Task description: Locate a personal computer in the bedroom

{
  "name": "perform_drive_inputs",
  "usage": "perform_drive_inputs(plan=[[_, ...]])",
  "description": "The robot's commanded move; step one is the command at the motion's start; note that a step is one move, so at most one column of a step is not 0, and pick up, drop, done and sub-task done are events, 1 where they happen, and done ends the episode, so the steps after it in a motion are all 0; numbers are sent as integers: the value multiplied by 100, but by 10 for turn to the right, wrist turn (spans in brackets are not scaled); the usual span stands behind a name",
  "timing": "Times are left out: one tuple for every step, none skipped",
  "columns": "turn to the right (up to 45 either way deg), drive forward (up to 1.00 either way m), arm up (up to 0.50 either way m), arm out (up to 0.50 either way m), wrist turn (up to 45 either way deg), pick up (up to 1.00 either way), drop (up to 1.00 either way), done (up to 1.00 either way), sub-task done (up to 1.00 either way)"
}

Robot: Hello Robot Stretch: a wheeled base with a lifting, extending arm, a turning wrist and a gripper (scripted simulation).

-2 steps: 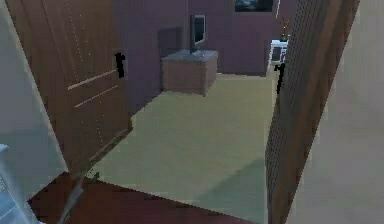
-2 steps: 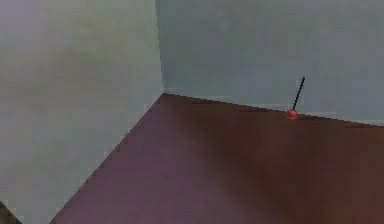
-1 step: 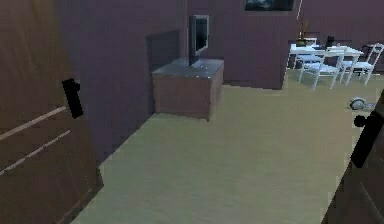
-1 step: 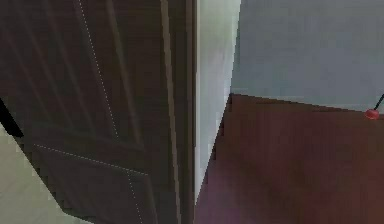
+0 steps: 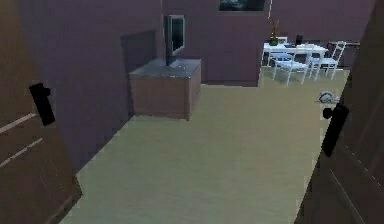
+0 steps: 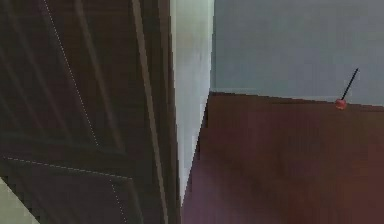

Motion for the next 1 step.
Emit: perform_drive_inputs(plan=[[0,85,0,0,0,0,0,0,0]])
